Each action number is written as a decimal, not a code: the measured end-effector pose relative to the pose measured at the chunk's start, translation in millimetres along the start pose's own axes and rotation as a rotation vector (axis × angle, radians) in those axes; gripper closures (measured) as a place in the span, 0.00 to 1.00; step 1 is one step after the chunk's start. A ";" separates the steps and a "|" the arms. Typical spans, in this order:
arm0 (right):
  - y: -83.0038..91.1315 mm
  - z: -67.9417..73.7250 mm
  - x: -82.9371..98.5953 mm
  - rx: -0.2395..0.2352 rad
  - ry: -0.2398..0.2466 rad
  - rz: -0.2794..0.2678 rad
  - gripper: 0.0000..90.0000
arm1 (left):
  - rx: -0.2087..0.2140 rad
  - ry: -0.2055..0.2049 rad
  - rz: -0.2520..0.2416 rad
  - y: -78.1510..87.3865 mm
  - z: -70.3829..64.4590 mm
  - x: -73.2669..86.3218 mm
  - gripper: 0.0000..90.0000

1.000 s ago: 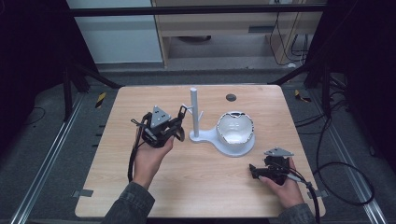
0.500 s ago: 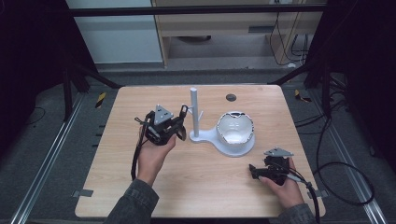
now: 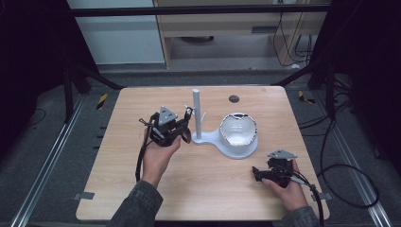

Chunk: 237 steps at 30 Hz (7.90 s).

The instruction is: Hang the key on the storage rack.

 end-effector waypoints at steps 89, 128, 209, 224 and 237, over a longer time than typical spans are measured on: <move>-0.4 1.5 -0.4 -0.005 -0.003 0.002 0.01 | 0.017 0.022 0.023 -35.0 -7.1 3.3 0.89; -0.1 3.5 0.4 -0.005 0.000 0.001 0.01 | 0.058 0.033 -0.004 -15.3 -13.4 8.3 0.11; 1.5 6.0 2.2 -0.006 0.004 0.001 0.01 | -0.036 0.040 0.346 46.2 90.5 180.3 0.06; 1.6 6.0 2.3 -0.006 0.005 0.001 0.01 | -0.070 0.078 0.368 36.4 102.3 199.5 0.06; 1.6 5.9 2.3 -0.006 0.006 0.002 0.01 | -0.133 0.078 0.291 27.7 104.1 202.2 0.01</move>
Point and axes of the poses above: each handheld gripper's, and its own axes: y roughly backward along the jaws, x roughly out of its underside, z roughly to its left, the point moved 5 cm from there along -y, roughly forward along the jaws, and after that the axes turned 6 degrees about -x, right-handed, at the moved point
